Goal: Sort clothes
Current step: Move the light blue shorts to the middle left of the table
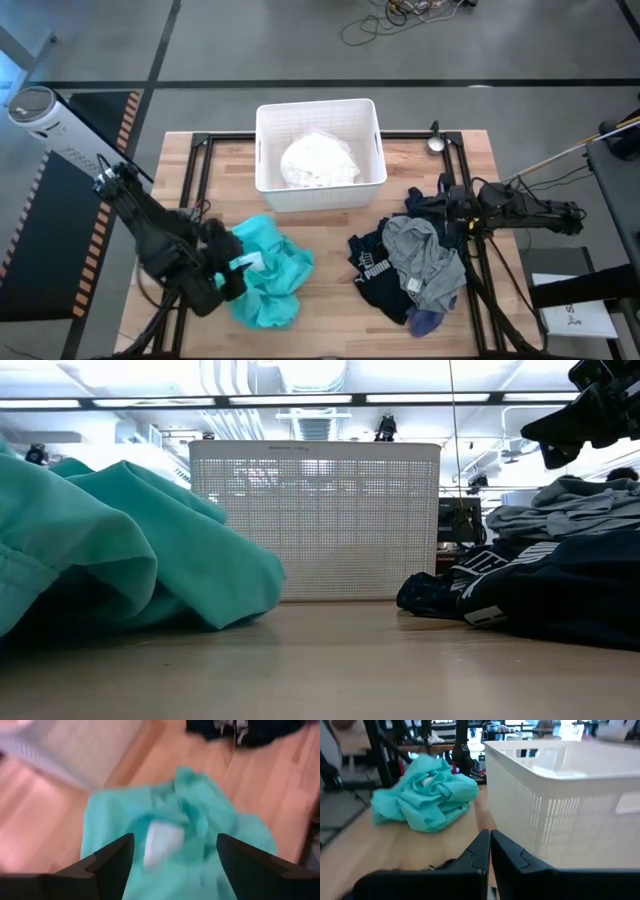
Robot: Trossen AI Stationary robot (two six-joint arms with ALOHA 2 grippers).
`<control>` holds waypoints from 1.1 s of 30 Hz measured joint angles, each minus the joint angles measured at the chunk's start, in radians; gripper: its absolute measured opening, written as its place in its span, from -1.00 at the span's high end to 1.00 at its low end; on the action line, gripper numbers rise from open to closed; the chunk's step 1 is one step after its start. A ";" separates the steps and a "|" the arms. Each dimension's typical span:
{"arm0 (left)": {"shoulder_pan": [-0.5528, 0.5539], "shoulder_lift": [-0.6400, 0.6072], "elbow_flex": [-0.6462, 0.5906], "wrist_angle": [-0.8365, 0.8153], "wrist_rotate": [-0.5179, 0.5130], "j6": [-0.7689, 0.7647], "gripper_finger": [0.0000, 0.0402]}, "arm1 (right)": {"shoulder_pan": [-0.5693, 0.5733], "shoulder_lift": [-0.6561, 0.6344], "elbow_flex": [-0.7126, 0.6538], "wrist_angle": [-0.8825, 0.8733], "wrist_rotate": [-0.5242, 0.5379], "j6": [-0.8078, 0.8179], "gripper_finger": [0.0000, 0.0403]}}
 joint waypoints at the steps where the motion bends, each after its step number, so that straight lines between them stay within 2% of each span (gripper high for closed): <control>1: 0.011 0.000 -0.030 0.026 -0.026 0.027 -0.31 | 0.000 0.000 0.000 0.000 0.000 0.042 1.00; 3: 0.036 0.000 -0.100 0.087 -0.037 0.086 -0.21 | 0.000 0.000 0.000 0.006 0.001 0.092 1.00; 7: 0.081 0.000 -0.261 0.237 -0.031 0.184 0.05 | 0.000 0.000 0.000 0.020 0.001 0.094 1.00; 12: 0.141 0.000 -0.440 0.554 -0.023 0.350 0.45 | 0.000 0.000 0.000 0.088 0.002 0.120 1.00; 15: 0.190 0.000 -0.535 0.760 0.028 0.474 0.70 | 0.000 0.001 0.000 0.157 0.002 0.112 1.00; 18: 0.238 0.000 -0.617 0.830 0.076 0.499 0.92 | 0.000 0.021 0.000 0.234 0.000 0.073 1.00; 22: 0.260 -0.003 -0.713 0.828 0.095 0.431 0.96 | 0.000 0.075 0.000 0.320 0.015 0.073 1.00; 27: 0.258 -0.042 -0.797 0.823 0.101 0.325 0.99 | 0.000 0.213 0.000 0.431 0.004 0.105 1.00; 30: 0.258 -0.088 -0.807 0.843 -0.017 0.297 0.99 | 0.000 0.314 0.016 0.432 -0.022 0.131 1.00; 33: 0.258 -0.147 -0.807 0.919 -0.182 0.378 1.00 | 0.000 0.424 0.077 0.420 -0.017 0.146 1.00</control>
